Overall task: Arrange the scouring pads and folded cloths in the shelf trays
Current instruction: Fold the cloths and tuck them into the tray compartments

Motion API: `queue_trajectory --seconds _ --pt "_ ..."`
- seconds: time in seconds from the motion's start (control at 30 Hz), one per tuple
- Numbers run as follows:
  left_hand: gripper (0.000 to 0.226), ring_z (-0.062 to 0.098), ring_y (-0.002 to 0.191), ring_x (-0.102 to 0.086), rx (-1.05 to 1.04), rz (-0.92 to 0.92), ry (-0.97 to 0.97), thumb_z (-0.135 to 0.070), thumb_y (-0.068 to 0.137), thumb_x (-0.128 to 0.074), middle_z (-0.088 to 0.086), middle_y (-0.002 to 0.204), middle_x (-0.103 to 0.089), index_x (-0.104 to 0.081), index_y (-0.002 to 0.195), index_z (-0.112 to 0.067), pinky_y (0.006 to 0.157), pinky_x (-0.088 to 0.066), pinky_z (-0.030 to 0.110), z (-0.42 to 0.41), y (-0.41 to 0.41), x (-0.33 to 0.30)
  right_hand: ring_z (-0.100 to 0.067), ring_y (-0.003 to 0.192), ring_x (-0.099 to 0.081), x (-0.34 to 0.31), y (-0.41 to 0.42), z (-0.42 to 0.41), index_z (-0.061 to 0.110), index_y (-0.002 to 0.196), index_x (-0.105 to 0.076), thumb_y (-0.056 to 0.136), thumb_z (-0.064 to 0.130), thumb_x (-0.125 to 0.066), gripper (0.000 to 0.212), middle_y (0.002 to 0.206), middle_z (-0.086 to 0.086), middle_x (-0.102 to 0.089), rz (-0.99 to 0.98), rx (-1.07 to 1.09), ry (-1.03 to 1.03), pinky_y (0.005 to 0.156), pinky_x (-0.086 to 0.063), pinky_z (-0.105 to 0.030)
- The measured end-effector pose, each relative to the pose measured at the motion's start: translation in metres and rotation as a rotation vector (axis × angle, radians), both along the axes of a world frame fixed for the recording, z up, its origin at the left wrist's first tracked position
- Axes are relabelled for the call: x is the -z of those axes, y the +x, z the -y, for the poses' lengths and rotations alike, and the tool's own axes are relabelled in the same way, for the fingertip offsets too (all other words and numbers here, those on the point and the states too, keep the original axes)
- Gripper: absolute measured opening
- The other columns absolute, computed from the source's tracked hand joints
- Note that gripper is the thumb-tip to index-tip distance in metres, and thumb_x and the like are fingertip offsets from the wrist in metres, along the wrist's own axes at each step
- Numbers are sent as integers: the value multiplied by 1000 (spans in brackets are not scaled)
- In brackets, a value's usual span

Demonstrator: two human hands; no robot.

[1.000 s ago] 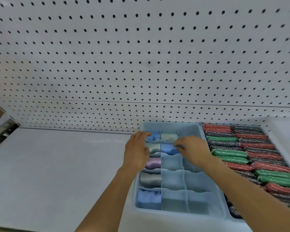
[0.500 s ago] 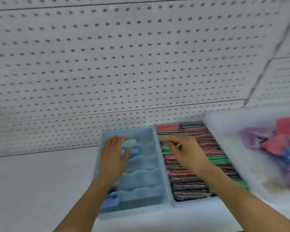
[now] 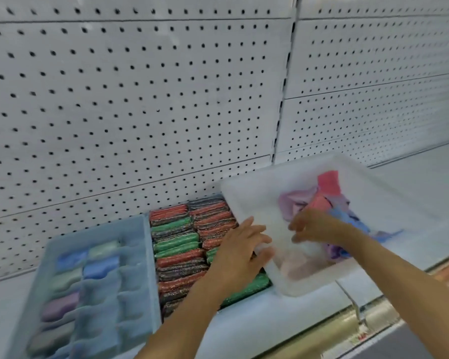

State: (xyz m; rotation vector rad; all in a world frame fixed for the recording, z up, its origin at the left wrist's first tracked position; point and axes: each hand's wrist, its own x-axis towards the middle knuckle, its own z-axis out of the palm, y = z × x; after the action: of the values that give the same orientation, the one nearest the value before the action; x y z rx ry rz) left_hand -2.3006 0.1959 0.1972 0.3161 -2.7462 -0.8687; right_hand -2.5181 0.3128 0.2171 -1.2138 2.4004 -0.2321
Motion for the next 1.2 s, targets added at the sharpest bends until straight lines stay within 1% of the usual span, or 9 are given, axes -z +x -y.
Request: queue_trajectory --seconds 0.1,0.23,0.47,0.57,0.67,0.83,0.9,0.97,1.2 --pt "35 -5 144 -4 5 14 33 -41 100 -46 -13 152 -37 -57 129 -25 120 -12 32 1 -1 1 -10 107 -53 9 14 11 40 120 -58 73 14 -73 56 125 10 -52 80 -235 273 92 -47 -28" --pt "36 -3 146 -4 3 30 71 -42 99 -48 -14 152 -36 -57 130 -26 120 -12 31 -1 0 -4 -8 105 -45 9 42 13 45 82 -61 68 29 -72 24 104 16 -48 -14 -365 336 93 -46 -36" --pt "65 -6 134 -34 -54 -23 575 -52 84 -67 -26 146 -39 -39 141 -40 113 -29 31 -4 9 -63 -6 68 -53 -93 52 2 13 82 -61 87 18 -66 9 79 1 -59 242 -338 -152 65 -42 -22" --pt "58 4 121 -56 17 -142 735 -27 83 -76 -9 131 -59 -49 134 -27 106 -44 29 3 7 -106 -12 62 -50 -149 69 8 9 84 -65 89 14 -67 7 75 -20 -61 385 -410 -327 56 -38 -21" --pt "42 27 104 -67 -4 -194 686 -14 81 -77 14 114 -68 -60 119 -14 95 -54 42 15 15 -145 -12 67 -60 -185 82 16 8 91 -69 87 12 -68 6 78 -13 -71 411 -425 -470 60 -46 -18" --pt "15 11 67 -64 -50 -148 533 -18 84 -72 0 70 -68 -65 76 -7 66 -52 21 49 56 -184 -5 51 -48 -225 96 22 9 78 -67 84 19 -71 13 55 7 -57 307 -304 -753 48 -37 -16" --pt "26 29 66 -55 -114 -141 456 -27 84 -75 11 70 -60 -61 76 -6 73 -50 38 66 78 -189 -7 48 -39 -232 100 27 5 71 -61 83 23 -72 24 50 8 -44 295 -256 -803 47 -31 -19" --pt "28 22 65 -41 -180 -191 441 -27 82 -75 8 67 -45 -56 65 -16 69 -35 35 82 101 -193 -9 49 -37 -234 105 31 3 69 -54 84 27 -73 34 53 4 -41 325 -246 -840 46 -30 -18" --pt "19 23 88 -71 -425 -469 626 -35 77 -70 7 94 -75 -78 86 -21 78 -56 38 110 160 -201 -6 42 -49 -223 122 55 9 76 -61 76 32 -72 25 56 5 -60 463 -186 -900 40 -38 -15"
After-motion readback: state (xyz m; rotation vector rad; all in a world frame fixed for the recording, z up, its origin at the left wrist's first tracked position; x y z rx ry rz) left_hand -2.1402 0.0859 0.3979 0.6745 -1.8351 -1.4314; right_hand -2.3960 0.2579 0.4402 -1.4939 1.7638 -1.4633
